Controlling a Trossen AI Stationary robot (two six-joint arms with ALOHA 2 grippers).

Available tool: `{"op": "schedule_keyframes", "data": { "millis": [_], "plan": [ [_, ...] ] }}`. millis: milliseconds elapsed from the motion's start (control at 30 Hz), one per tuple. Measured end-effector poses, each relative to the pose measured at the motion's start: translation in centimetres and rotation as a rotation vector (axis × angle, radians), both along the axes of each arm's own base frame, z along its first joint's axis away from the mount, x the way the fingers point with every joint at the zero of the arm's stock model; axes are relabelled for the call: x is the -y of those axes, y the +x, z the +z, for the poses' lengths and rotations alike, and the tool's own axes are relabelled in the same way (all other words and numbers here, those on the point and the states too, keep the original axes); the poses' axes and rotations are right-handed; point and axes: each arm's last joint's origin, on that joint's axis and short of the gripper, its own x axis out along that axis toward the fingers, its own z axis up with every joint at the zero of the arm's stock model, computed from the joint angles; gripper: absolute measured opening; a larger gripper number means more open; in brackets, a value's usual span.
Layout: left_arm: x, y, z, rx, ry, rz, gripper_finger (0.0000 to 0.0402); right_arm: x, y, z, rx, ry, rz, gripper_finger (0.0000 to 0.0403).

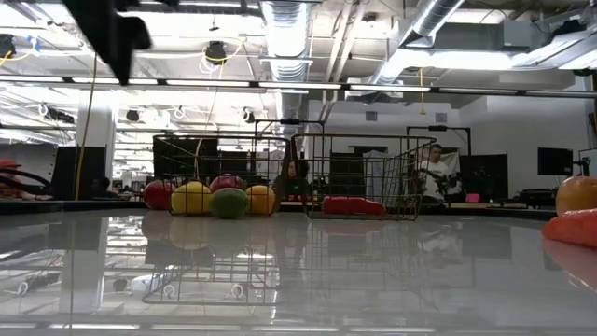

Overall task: Sort produce into baskets
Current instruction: Put the bottom lime into the left wire basket

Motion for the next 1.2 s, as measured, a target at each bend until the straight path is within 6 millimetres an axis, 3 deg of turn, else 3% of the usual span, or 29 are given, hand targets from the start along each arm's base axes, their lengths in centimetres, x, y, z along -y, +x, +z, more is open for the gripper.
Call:
{"op": "schedule_keyframes", "data": {
  "millis": [133, 500, 800, 1033, 1200],
  "plan": [
    [2.1, -1.4, -0.1, -0.039, 0.031, 0.063, 0.0245, 0.0, 0.0, 0.0, 0.004, 0.009, 0.002, 0.0324],
    [4.8, -4.1, -0.5, -0.12, 0.02, 0.282, 0.0245, -0.1, 0.1, 0.0, 0.0, 0.023, 0.011, 0.0324],
    [5.8, -5.9, -6.1, -0.257, -0.013, 0.331, 0.0245, -0.1, 0.1, 0.0, 0.001, 0.024, 0.011, 0.0324],
    [5.1, -7.0, -8.7, -0.314, 0.042, 0.43, 0.0245, -0.1, 0.1, 0.1, 0.009, 0.029, 0.011, 0.0324],
    [5.2, -7.0, -10.4, -0.301, -0.018, 0.451, 0.0245, -0.1, 0.1, 0.1, 0.009, 0.029, 0.011, 0.0324]
  ]
}}
